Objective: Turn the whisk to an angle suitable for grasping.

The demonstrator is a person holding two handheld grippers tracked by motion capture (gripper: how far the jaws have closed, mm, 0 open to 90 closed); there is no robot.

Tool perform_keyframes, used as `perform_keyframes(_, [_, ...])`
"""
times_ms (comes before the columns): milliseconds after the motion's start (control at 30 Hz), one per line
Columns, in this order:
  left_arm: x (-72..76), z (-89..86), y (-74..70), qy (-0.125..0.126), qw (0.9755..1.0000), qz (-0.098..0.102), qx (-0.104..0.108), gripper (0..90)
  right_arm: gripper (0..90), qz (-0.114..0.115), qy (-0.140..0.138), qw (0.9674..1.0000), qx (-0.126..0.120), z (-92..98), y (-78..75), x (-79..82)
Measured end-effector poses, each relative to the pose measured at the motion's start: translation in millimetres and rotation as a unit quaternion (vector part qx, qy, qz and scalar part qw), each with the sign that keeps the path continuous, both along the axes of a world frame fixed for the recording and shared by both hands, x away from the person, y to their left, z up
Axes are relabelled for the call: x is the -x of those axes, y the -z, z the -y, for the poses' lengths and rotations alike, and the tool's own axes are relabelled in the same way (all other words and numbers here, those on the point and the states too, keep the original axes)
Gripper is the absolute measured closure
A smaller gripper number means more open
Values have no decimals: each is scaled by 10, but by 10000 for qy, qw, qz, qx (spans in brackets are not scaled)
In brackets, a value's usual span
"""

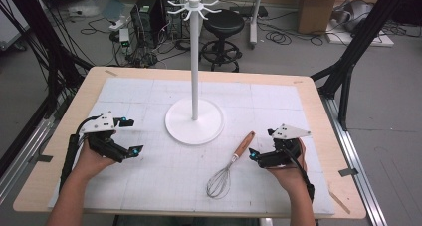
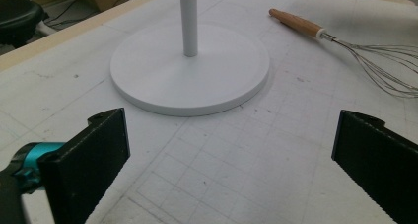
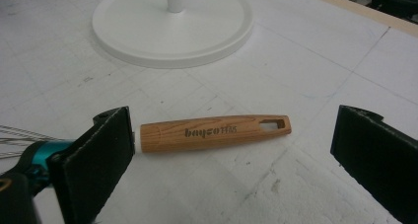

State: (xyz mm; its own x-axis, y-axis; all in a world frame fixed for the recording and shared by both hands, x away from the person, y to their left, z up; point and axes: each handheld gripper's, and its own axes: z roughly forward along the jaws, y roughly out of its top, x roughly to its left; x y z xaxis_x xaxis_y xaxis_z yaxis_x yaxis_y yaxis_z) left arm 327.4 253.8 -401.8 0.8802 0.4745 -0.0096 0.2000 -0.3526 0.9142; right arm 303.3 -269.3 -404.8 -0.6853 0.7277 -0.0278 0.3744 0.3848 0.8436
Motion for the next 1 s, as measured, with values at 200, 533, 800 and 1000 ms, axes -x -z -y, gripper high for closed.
perform_keyframes(200, [6,31,13,16,10000,-17,-28,17,16,-17,-16,10000,27,8,5,12])
perform_keyframes(533, [-5,9,-2,17,10000,9,75,17,16,50,-20,9999,92,7,-23,40])
perform_keyframes(800, [11,8,-16,17,10000,32,81,17,16,84,-137,9994,304,-43,-62,42])
perform_keyframes(1000, [10,13,-41,21,9999,73,83,17,16,132,-297,9985,440,-115,-158,19])
